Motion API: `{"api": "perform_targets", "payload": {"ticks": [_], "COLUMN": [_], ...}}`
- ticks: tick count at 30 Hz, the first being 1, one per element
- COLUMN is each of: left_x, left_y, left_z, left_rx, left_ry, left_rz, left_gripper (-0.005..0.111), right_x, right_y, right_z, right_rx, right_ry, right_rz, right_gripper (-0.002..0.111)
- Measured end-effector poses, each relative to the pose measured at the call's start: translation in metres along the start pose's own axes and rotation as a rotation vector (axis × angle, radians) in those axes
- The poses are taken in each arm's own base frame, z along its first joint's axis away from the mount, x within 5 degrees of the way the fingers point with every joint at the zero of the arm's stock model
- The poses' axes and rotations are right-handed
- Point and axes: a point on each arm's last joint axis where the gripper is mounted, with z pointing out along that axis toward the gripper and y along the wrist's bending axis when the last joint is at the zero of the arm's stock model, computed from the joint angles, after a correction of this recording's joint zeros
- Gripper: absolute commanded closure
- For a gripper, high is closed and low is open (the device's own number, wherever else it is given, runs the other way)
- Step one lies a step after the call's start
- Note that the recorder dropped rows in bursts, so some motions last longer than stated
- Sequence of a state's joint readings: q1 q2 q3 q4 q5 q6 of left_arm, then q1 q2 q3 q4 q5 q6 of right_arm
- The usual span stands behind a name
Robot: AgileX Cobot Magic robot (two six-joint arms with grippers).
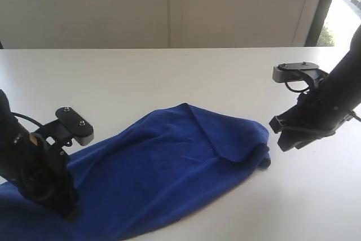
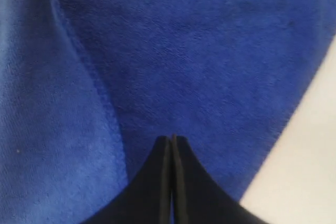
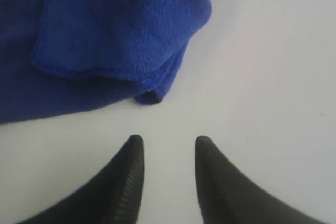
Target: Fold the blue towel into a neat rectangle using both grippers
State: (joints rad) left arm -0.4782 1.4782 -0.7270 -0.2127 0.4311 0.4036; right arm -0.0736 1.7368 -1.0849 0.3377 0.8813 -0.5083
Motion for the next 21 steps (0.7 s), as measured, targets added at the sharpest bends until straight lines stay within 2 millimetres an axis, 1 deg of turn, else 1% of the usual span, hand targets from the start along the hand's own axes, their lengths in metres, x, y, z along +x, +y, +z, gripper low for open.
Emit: {"api": "perform_targets", "payload": {"ticks": [3,6,7,8,9,12,15,18,20,21], "left_x": [-0.004,-0.005,-0.003,-0.002,0.000,-0.004,-0.013,-0.024,-0.030,-0.030], "left_y": [0.007,0.017,0.026,0.031,0.042,0.059,0.069,0.074,0.076,0.077], "left_z": [0.012,0.023,0.030,0.033,0.037,0.037,0.036,0.032,0.029,0.028], "left_rx": [-0.036,-0.062,-0.080,-0.088,-0.099,-0.115,-0.139,-0.156,-0.167,-0.168], "left_ry": [-0.015,-0.023,-0.016,-0.008,0.007,-0.001,-0.017,-0.046,-0.066,-0.068], "left_rz": [-0.005,-0.030,-0.051,-0.056,-0.081,-0.132,-0.119,-0.109,-0.101,-0.101], "left_gripper": [0.107,0.107,0.107,0.107,0.107,0.107,0.107,0.107,0.107,0.107], "right_x": [-0.004,-0.004,-0.004,-0.003,-0.001,0.001,0.004,0.008,0.008,0.008], "right_y": [0.007,0.016,0.021,0.023,0.026,0.025,0.025,0.032,0.039,0.041], "right_z": [0.007,0.015,0.020,0.022,0.026,0.030,0.035,0.048,0.059,0.062], "right_rx": [0.025,0.044,0.057,0.062,0.073,0.105,0.120,0.104,0.095,0.095], "right_ry": [-0.050,-0.076,-0.091,-0.094,-0.097,-0.109,-0.114,-0.077,-0.060,-0.062], "right_rz": [-0.038,-0.113,-0.148,-0.159,-0.179,-0.214,-0.253,-0.275,-0.300,-0.307], "right_gripper": [0.072,0.072,0.072,0.072,0.072,0.072,0.072,0.072,0.072,0.072]}}
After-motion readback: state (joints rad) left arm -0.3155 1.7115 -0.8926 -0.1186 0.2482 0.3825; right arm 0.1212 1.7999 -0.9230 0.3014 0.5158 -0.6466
